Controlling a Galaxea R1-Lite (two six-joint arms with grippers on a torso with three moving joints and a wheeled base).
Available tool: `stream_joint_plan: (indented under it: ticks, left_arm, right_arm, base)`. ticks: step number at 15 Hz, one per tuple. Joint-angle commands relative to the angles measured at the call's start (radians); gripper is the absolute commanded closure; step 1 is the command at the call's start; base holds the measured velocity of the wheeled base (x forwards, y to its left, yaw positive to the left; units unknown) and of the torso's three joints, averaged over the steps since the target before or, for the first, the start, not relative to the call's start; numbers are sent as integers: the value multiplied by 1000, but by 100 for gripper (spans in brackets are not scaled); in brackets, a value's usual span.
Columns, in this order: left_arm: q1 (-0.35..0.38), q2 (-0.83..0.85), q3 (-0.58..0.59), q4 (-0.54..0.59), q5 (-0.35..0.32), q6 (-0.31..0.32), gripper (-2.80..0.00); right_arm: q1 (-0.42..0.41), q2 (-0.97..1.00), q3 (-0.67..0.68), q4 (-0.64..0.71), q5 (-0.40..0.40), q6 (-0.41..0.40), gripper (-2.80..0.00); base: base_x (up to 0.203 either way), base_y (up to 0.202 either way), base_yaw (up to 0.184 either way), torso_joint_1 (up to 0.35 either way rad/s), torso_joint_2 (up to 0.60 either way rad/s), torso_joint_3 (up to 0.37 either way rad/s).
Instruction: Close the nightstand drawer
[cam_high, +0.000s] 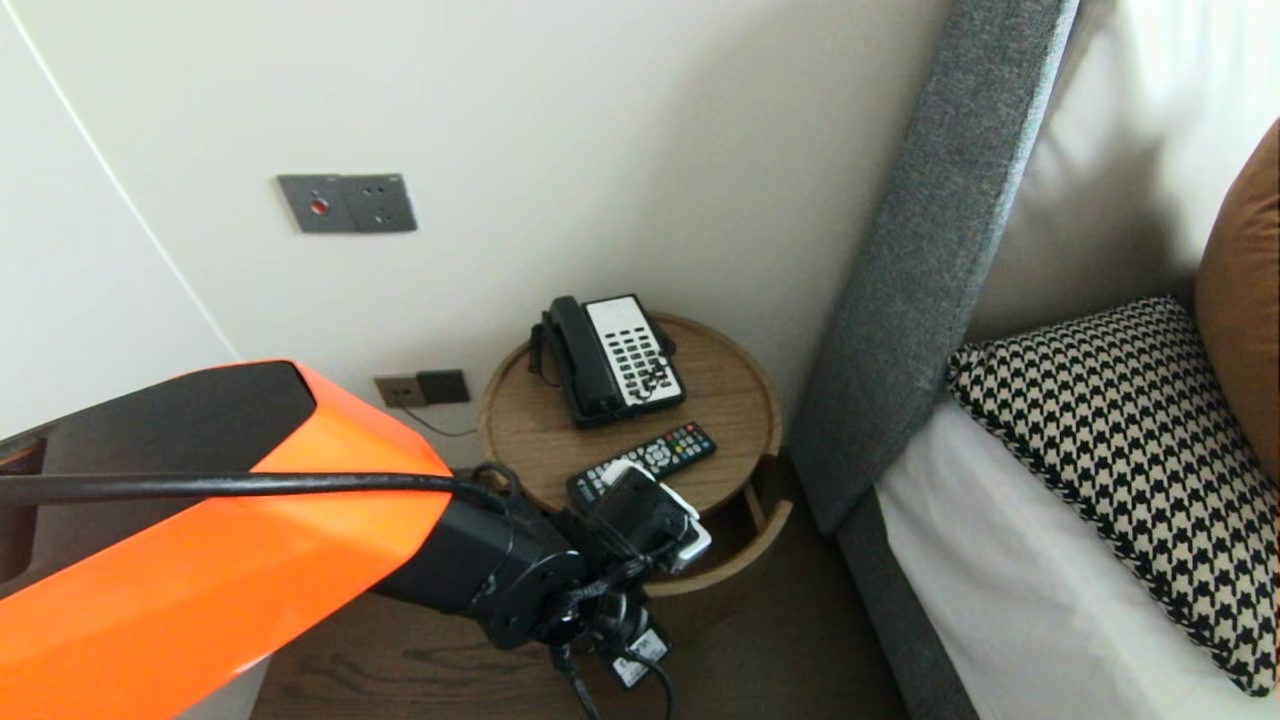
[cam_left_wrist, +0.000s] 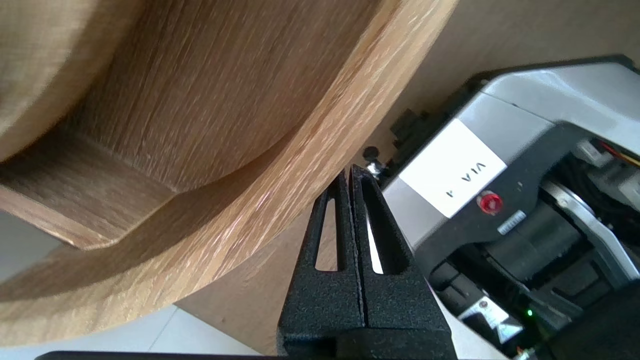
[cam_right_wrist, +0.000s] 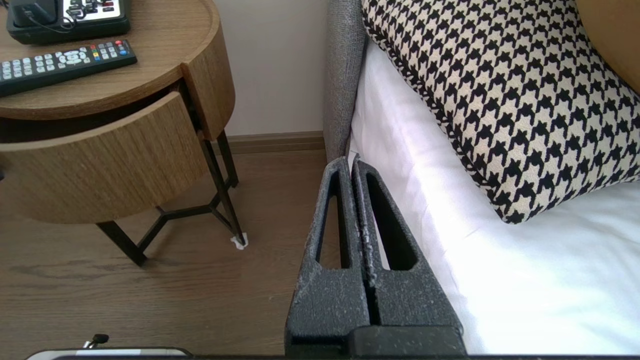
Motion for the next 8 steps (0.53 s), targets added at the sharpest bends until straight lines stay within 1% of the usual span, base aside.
stream_joint_plan:
  ticks: [1,8]
  left_arm:
    - [18,14,-14,0,-1,0,0]
    - [63,29,-64,-1,-1,-1,0]
  right_arm:
    - [-1,1,0,0,0,-1,0]
    - [-1,1,0,0,0,1,0]
  base:
    - [0,0,0,0,0,0]
    - [0,0,0,0,0,0]
